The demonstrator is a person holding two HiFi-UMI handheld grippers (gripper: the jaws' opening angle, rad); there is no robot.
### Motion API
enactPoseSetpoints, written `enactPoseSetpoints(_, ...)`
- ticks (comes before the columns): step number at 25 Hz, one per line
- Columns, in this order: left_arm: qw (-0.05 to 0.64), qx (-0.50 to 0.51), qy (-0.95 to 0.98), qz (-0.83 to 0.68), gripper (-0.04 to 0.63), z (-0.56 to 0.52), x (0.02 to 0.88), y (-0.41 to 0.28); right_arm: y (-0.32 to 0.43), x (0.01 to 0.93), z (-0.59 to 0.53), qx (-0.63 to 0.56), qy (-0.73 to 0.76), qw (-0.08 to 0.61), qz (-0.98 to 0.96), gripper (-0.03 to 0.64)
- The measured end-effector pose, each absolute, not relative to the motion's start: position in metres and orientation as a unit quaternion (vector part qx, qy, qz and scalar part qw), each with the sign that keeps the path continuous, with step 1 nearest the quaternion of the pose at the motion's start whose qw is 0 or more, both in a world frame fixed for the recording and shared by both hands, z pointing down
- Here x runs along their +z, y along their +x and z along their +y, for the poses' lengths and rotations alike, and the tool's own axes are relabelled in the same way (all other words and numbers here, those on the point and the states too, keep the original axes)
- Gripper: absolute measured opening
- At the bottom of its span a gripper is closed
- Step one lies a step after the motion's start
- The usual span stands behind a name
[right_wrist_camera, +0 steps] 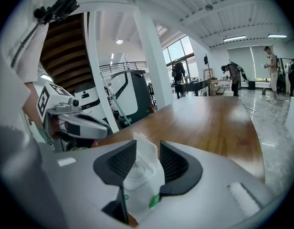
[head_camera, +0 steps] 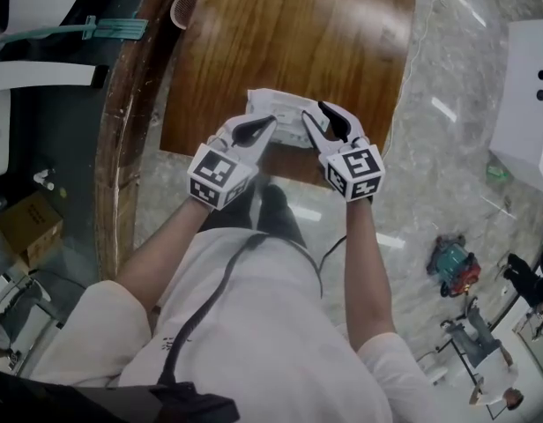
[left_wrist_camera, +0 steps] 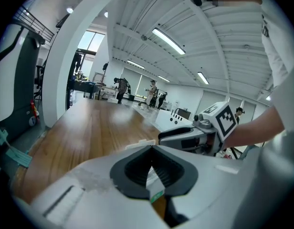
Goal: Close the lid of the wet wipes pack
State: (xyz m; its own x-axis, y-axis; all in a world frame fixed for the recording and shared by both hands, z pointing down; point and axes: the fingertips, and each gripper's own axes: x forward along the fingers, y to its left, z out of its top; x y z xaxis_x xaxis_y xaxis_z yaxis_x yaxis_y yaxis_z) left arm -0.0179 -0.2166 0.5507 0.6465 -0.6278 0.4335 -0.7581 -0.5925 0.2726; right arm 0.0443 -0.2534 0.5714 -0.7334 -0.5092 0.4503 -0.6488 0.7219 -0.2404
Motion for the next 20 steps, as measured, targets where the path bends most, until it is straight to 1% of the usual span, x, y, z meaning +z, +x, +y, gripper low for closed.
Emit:
enactPoseSetpoints(7, 0.229, 0.151, 0.875, -0.399, 0.005, -0.217, 0.558, -0.021, 0.034, 0.587, -0.263, 0.197, 0.292, 0.192, -0.916, 0.178)
enactPoseSetpoints(20, 0.232, 0.149, 0.872, -0.405, 0.005, -0.22, 0.557, -0.024, 0.021, 0.588, -0.255, 0.19, 0.252, 0.196, -0.928, 0.178)
